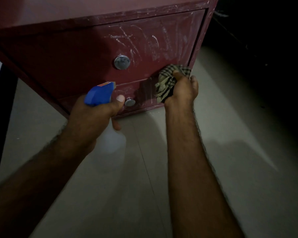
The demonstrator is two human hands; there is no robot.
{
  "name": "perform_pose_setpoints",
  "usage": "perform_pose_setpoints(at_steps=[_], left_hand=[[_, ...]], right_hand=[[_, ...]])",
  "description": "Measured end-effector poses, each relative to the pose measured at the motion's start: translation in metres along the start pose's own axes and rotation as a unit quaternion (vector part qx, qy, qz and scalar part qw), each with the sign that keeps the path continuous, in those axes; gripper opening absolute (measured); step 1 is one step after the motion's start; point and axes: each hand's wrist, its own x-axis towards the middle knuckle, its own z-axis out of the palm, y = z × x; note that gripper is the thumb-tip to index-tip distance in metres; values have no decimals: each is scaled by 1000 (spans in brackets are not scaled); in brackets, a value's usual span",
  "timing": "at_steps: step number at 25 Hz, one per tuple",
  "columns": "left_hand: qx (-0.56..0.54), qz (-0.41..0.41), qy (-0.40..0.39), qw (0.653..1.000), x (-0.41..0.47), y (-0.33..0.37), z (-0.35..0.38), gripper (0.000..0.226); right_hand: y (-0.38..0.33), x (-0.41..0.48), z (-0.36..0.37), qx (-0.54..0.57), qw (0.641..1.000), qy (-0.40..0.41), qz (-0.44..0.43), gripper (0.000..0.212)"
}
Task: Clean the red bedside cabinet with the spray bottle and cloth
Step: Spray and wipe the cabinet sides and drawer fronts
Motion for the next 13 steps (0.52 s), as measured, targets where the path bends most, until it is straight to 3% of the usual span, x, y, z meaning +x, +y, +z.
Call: perform_pose_setpoints(at_steps=[6,10,13], left_hand=[[5,-18,9,1000,2,-2,3,37],[2,-4,-6,1000,0,-1,4,49],[9,-4,-6,1000,0,0,5,42]], right_hand=[[-7,-1,0,10,999,-17,-31,82],[-12,3,-2,-3,1000,29,-9,82],[-19,7,-1,-3,1000,6,-30,79]])
